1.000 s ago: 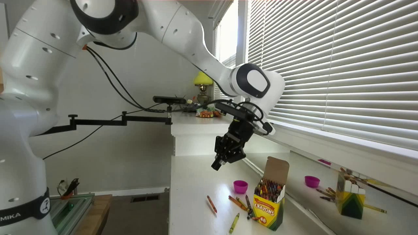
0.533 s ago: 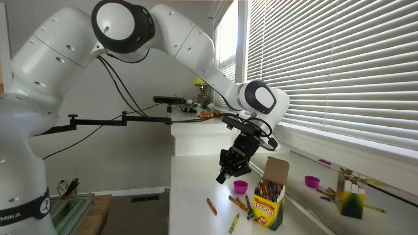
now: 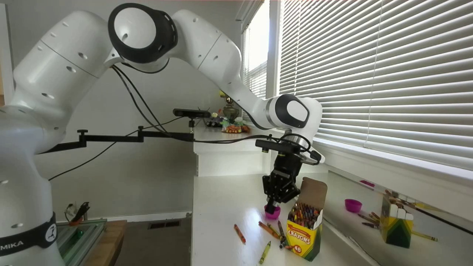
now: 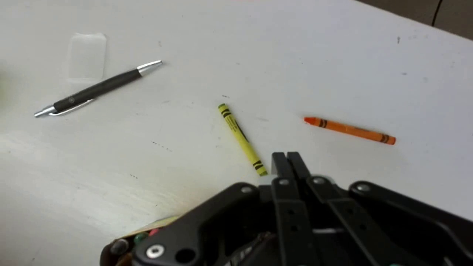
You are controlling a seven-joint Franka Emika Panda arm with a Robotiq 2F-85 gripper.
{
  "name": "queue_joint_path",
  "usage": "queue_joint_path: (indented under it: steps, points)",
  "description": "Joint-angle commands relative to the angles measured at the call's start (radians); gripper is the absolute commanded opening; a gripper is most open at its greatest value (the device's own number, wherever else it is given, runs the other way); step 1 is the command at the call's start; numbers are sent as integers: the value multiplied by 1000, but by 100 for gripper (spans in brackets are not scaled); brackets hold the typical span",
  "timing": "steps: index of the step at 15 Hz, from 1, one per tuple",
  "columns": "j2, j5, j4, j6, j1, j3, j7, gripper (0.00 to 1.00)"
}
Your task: Pick up a crayon from the box
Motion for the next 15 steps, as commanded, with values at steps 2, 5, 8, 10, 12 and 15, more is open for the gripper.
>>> queue_joint_path:
  steps: [2, 5, 8, 10, 12, 15]
  points:
    - [-14, -69, -43, 101, 34, -17, 83, 37]
    - [-35, -60, -61, 128, 35, -12, 93, 57]
    - [-70, -52, -80, 158, 34, -8, 90, 77]
    - [-103, -38, -95, 181, 31, -7, 105, 91]
    - [-144, -37, -116, 184, 39, -16, 166, 100]
    - [-210, 21, -151, 169, 41, -12, 312, 100]
